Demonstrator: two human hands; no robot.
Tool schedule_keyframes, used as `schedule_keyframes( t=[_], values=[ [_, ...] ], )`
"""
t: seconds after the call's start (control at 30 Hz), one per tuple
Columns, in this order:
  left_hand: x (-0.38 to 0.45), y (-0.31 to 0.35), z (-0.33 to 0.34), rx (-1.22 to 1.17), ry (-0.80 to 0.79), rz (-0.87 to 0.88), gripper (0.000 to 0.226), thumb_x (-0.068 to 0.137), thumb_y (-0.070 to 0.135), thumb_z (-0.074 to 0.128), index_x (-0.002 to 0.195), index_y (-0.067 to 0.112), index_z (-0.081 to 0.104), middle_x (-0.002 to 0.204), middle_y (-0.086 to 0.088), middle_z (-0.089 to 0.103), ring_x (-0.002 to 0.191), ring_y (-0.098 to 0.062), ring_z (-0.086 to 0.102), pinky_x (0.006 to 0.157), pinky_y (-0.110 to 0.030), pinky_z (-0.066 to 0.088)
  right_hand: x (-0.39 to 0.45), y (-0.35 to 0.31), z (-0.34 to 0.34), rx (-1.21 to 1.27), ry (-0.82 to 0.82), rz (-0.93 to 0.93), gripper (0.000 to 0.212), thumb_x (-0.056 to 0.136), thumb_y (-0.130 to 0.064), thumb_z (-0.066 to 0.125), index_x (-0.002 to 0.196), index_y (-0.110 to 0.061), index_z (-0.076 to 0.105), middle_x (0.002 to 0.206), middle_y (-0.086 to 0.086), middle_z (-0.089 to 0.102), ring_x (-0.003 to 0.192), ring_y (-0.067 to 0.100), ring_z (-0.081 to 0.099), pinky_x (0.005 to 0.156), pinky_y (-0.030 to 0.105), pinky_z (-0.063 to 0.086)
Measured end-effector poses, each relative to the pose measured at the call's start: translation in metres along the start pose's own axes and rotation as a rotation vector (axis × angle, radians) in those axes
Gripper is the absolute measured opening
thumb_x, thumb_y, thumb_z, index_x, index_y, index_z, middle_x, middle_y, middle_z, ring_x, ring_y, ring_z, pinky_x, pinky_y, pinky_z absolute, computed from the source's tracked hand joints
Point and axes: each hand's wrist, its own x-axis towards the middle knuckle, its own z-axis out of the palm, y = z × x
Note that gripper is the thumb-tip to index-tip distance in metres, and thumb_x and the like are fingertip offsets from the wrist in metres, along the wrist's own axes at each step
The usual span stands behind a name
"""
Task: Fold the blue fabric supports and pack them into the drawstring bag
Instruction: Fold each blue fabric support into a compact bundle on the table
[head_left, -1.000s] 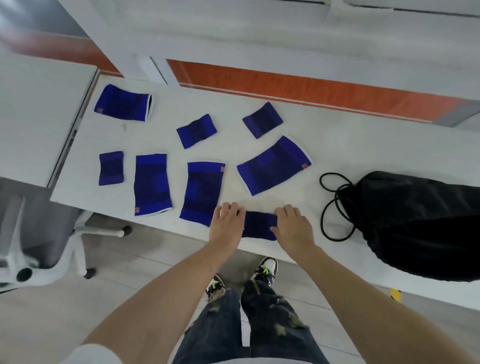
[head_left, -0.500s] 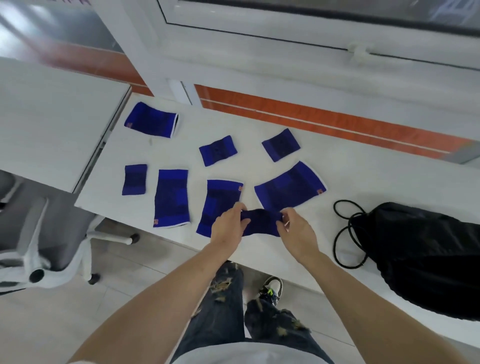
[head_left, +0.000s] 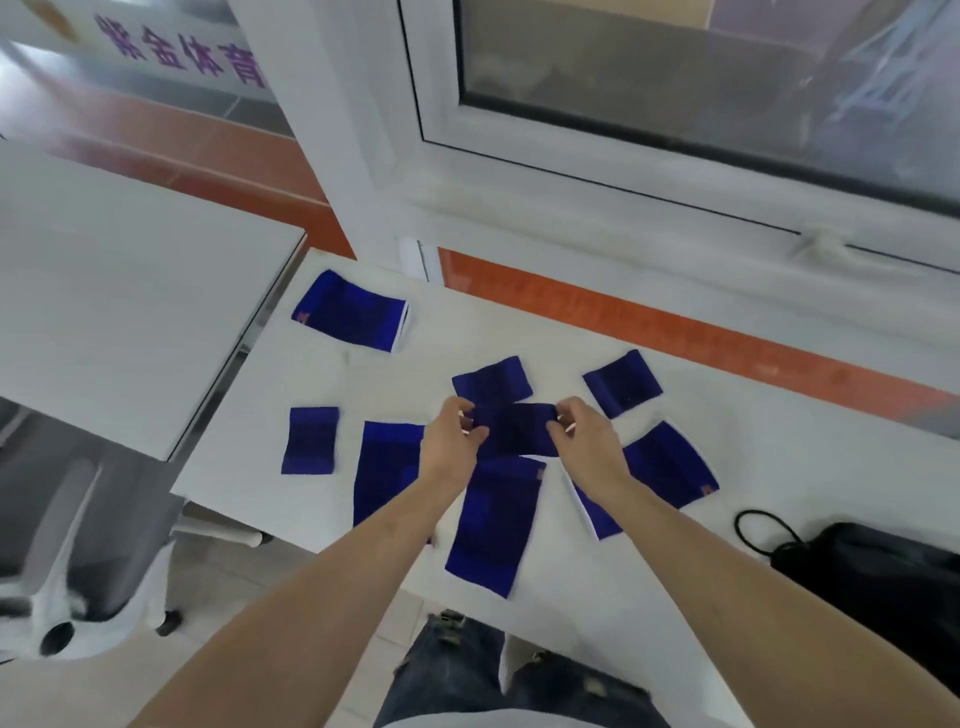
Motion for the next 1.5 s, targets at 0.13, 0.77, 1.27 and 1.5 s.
schedule_keyframes(
  t=[0.13,0.77,1.27,1.5],
  values=[
    [0.034,-0.002,-0.012,-0.069,0.032,-0.063,0.025,0.097,0.018,0.068,0.119,0.021,0.055,0.1,0.002,0.068,0.085,-0.014,0.067,0.074,-0.031,0.056,0.038,-0.022,0.013,-0.019,-0.013,0.03,0.019,0.101,-0.027,0.062,0.119,-0.02,0.063,0.109,-0.007,0.067,0.092,0.014,0.063,0.083,0.034,0.055],
    [0.095,-0.023,0.013,-0.071,0.076,-0.174,0.024,0.101,0.016,0.062,0.124,0.018,0.055,0.098,0.002,0.07,0.08,-0.011,0.067,0.061,-0.019,0.05,0.124,-0.015,0.054,-0.127,-0.074,0.026,0.022,0.104,-0.027,0.055,0.123,-0.021,0.064,0.118,-0.004,0.067,0.096,0.014,0.063,0.079,0.032,0.052],
    [0.096,-0.02,0.027,-0.052,0.074,-0.148,0.028,0.098,0.021,0.067,0.122,0.023,0.053,0.103,0.005,0.069,0.087,-0.01,0.066,0.06,-0.013,0.046,0.128,-0.014,0.049,-0.286,-0.093,0.017,0.029,0.105,-0.027,0.052,0.132,-0.018,0.051,0.099,0.004,0.07,0.073,0.018,0.06,0.049,0.025,0.035],
    [0.102,-0.017,0.027,-0.114,0.076,-0.232,0.03,0.098,0.027,0.068,0.123,0.021,0.054,0.103,0.004,0.068,0.086,-0.01,0.066,0.067,-0.02,0.053,0.133,-0.014,0.048,-0.43,-0.145,-0.102,0.044,0.106,-0.024,0.05,0.149,-0.028,0.043,0.116,0.003,0.068,0.096,0.02,0.065,0.058,0.024,0.043]
  ],
)
